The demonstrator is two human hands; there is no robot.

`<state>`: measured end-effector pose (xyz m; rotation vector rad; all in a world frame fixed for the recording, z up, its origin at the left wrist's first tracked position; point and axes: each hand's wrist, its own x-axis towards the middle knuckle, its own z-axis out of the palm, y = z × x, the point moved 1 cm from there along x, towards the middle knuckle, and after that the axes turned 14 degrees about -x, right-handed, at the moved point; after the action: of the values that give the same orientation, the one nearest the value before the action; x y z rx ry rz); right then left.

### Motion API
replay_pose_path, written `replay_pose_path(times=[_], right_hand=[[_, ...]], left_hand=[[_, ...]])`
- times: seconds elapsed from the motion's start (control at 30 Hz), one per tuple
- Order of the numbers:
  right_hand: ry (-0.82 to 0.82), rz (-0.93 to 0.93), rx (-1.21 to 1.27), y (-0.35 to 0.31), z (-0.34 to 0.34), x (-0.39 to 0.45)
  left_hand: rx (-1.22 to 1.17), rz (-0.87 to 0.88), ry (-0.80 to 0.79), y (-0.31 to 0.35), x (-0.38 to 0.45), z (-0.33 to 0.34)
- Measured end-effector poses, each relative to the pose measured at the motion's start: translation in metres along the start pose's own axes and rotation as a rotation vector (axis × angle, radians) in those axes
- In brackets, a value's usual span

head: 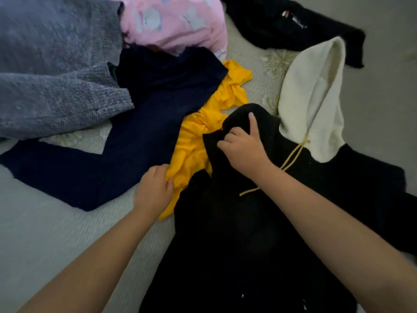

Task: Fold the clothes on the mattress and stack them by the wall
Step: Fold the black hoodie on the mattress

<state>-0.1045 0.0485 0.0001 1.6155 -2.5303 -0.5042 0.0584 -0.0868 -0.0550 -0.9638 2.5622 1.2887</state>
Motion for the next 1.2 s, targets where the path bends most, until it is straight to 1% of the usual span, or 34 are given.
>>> replay_pose_path(times=[0.03,0.07,0.13,0.2,0.27,0.37,0.47,0.5,0.53,0.57,0.6,0.63,0.67,0.73,0.8,0.9,1.0,1.07,1.2], right_hand=[[0.122,0.11,0.009,0.011,-0.003,-0.017],[0.205,0.227,0.034,0.021,-0.005,-0.036],[0.211,0.412,0.124,0.038,-0.004,-0.083],[0.132,0.595,0.207,0.05,0.0,-0.137],[0.018,0.786,0.266,0.057,0.005,-0.192],[-0.183,1.056,0.335,0.056,0.017,-0.268],[-0.399,1.266,0.425,0.047,0.031,-0.328],[-0.476,1.292,0.462,0.042,0.034,-0.342],[-0.538,1.28,0.479,0.038,0.037,-0.354],[-0.58,1.252,0.491,0.033,0.039,-0.362],[-0.583,1.218,0.5,0.028,0.039,-0.368],[-0.551,1.167,0.501,0.024,0.038,-0.37],[-0.463,1.1,0.478,0.018,0.037,-0.371],[-0.269,0.975,0.36,0.004,0.035,-0.364],[-0.171,0.902,0.288,-0.004,0.031,-0.344],[0.015,1.002,0.26,0.009,0.035,-0.324],[0.214,1.057,0.328,0.03,0.031,-0.315],[0.284,1.038,0.374,0.039,0.023,-0.309],[0.371,1.017,0.446,0.054,0.003,-0.288]], left_hand=[[-0.029,0.021,-0.017,0.008,0.003,0.005],[-0.049,0.06,-0.039,0.018,0.005,0.012],[-0.052,0.175,-0.111,0.045,0.009,0.029],[-0.013,0.29,-0.197,0.074,0.01,0.052],[0.034,0.366,-0.261,0.103,0.009,0.077],[0.125,0.484,-0.367,0.14,-0.006,0.115],[0.16,0.592,-0.474,0.166,-0.028,0.15],[0.156,0.606,-0.502,0.172,-0.034,0.159],[0.148,0.611,-0.547,0.176,-0.039,0.167],[0.141,0.615,-0.609,0.178,-0.043,0.174],[0.147,0.623,-0.676,0.179,-0.047,0.18],[0.162,0.638,-0.725,0.18,-0.051,0.185],[0.183,0.649,-0.732,0.18,-0.055,0.189],[0.215,0.635,-0.638,0.182,-0.06,0.196],[0.223,0.629,-0.537,0.188,-0.064,0.198],[0.205,0.685,-0.494,0.203,-0.064,0.188],[0.213,0.784,-0.425,0.221,-0.058,0.159],[0.233,0.829,-0.358,0.231,-0.055,0.137],[0.224,0.838,-0.221,0.24,-0.057,0.093]])
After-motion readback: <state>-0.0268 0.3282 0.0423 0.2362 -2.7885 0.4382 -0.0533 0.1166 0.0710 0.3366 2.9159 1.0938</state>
